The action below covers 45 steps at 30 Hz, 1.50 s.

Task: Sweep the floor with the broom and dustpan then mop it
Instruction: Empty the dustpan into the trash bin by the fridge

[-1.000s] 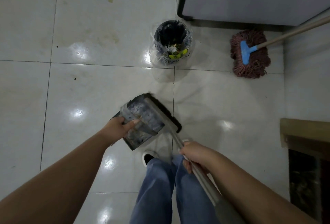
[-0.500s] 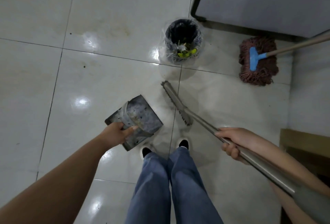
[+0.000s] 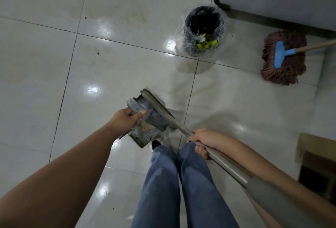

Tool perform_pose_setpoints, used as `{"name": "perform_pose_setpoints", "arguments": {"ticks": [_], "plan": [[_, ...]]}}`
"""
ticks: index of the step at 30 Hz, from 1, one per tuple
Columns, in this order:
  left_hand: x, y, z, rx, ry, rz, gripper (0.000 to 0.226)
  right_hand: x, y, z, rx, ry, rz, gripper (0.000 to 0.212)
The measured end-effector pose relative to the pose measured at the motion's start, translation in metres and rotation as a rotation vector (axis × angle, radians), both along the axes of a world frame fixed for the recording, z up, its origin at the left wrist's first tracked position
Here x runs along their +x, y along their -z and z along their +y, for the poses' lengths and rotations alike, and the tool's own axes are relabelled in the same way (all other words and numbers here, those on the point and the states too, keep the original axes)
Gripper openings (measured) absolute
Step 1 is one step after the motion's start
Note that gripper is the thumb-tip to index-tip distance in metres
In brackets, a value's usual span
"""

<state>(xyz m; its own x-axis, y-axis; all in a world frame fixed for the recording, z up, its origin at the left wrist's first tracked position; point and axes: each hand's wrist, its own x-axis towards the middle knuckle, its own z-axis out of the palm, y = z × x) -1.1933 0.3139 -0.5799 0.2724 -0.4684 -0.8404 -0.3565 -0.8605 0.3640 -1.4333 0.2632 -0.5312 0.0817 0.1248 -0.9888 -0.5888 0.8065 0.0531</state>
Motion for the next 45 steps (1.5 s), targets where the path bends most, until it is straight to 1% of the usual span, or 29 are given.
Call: {"name": "perform_pose_setpoints", "arguments": {"ticks": [1, 3, 4, 7, 11, 13, 15, 17, 18, 19, 21, 27, 32, 36, 41, 45], "plan": [[0.0, -0.002, -0.001, 0.017, 0.029, 0.002, 0.038, -0.004, -0.01, 0.004, 0.026, 0.076, -0.012, 0.017], [0.0, -0.009, -0.002, 0.045, 0.074, 0.022, 0.039, -0.019, -0.033, 0.01, -0.009, 0.169, 0.008, 0.029], [-0.001, -0.012, -0.001, 0.051, 0.078, 0.042, 0.039, -0.028, -0.044, 0.012, -0.024, 0.203, 0.029, 0.03], [-0.007, -0.028, 0.002, 0.08, 0.128, 0.097, 0.041, -0.055, -0.079, 0.013, -0.021, 0.318, 0.095, 0.023], [-0.013, -0.075, -0.018, 0.024, 0.276, 0.101, 0.047, -0.09, -0.127, 0.009, -0.093, 0.421, 0.193, 0.036], [-0.013, -0.108, -0.037, -0.019, 0.308, 0.093, 0.05, -0.106, -0.151, 0.008, -0.118, 0.486, 0.198, 0.04], [-0.01, -0.143, -0.059, -0.061, 0.296, 0.112, 0.05, -0.119, -0.171, 0.004, -0.132, 0.596, 0.169, 0.034], [-0.01, -0.177, -0.084, -0.106, 0.28, 0.166, 0.045, -0.129, -0.189, -0.001, -0.155, 0.676, 0.134, 0.009], [-0.012, -0.194, -0.099, -0.124, 0.272, 0.195, 0.043, -0.135, -0.195, -0.003, -0.17, 0.692, 0.126, 0.013], [-0.015, -0.208, -0.115, -0.136, 0.267, 0.221, 0.042, -0.141, -0.198, -0.007, -0.186, 0.707, 0.119, 0.021], [-0.026, -0.231, -0.152, -0.149, 0.273, 0.252, 0.041, -0.15, -0.2, -0.021, -0.221, 0.752, 0.113, 0.027], [-0.076, -0.265, -0.249, -0.13, 0.355, 0.246, 0.045, -0.166, -0.19, -0.088, -0.217, 0.781, 0.063, 0.021], [-0.107, -0.282, -0.307, -0.095, 0.445, 0.204, 0.046, -0.177, -0.185, -0.139, -0.147, 0.86, 0.033, 0.032], [-0.133, -0.296, -0.349, -0.082, 0.523, 0.163, 0.045, -0.171, -0.184, -0.172, -0.143, 0.893, 0.016, 0.033], [-0.158, -0.295, -0.391, -0.031, 0.7, 0.133, 0.046, -0.156, -0.174, -0.201, -0.144, 0.954, 0.01, 0.037], [-0.176, -0.289, -0.424, 0.014, 0.874, 0.097, 0.05, -0.143, -0.166, -0.212, -0.092, 1.1, 0.039, 0.036]]}}
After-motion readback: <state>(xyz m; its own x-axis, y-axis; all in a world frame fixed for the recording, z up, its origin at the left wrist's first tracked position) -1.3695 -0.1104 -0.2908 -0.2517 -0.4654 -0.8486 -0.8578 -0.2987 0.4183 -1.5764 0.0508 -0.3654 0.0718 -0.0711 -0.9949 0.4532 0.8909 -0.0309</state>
